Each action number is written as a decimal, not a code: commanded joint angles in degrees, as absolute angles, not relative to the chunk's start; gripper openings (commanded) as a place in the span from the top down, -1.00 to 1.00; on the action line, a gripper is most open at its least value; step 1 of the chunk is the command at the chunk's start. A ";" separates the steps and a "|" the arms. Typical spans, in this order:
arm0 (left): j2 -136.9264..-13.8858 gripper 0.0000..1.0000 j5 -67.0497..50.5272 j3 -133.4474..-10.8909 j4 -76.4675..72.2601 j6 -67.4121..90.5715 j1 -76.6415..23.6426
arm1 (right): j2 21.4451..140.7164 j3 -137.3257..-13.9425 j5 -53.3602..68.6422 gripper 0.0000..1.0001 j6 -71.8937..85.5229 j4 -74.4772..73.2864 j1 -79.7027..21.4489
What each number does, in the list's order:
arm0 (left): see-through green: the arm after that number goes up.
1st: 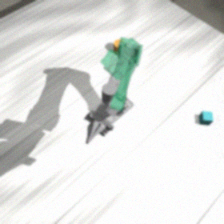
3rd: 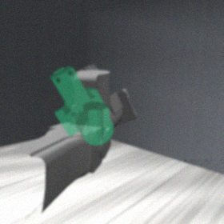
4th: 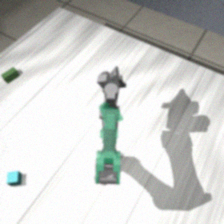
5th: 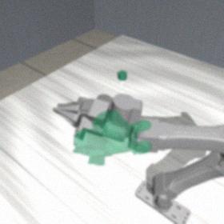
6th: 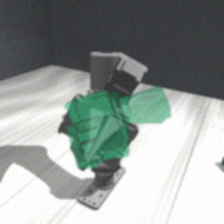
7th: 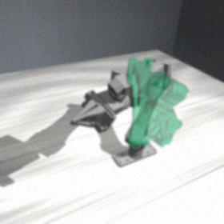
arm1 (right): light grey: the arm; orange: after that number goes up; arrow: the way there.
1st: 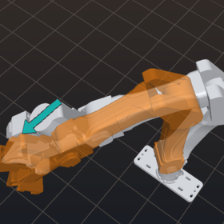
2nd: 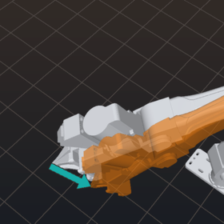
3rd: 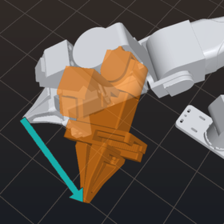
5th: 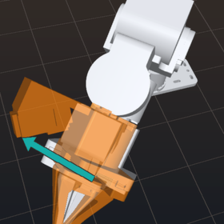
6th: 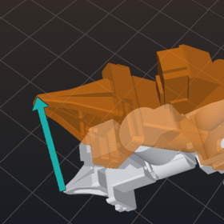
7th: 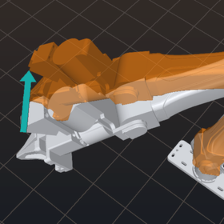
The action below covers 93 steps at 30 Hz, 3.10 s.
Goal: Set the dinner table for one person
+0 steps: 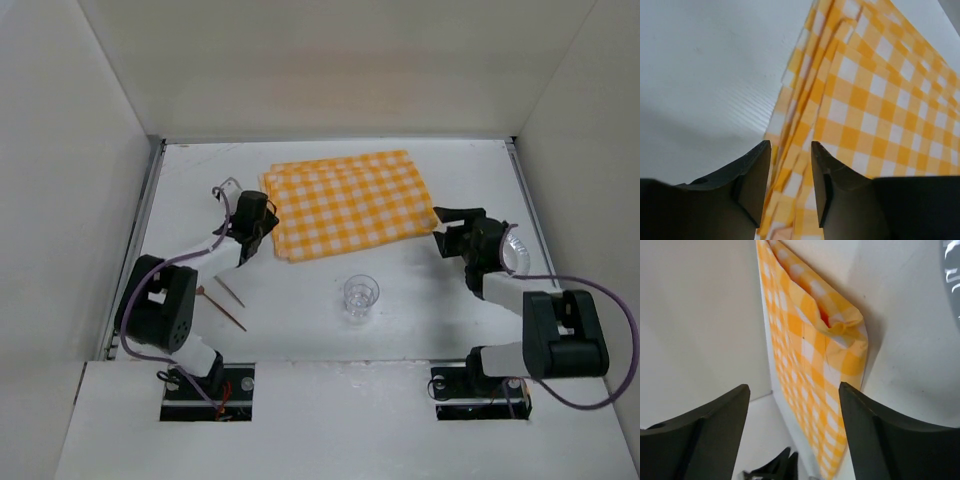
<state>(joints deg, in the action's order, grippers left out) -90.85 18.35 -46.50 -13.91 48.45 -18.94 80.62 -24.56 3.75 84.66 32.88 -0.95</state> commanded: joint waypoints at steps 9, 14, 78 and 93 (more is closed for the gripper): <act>-76.20 0.05 22.33 -38.24 -0.70 46.05 -31.50 | 68.89 -31.46 -18.02 0.43 55.82 8.53 -7.69; -81.20 0.10 20.83 -37.71 -2.37 47.90 -33.61 | 74.26 -31.90 -14.33 0.52 53.62 9.40 -7.86; -93.00 0.52 14.15 -46.23 -15.91 49.40 -22.90 | 86.14 -42.19 -12.22 0.30 45.97 2.28 -7.51; -83.40 0.83 14.68 -38.85 -13.62 52.02 -35.72 | 64.79 -34.72 -12.21 0.81 44.65 2.29 -15.50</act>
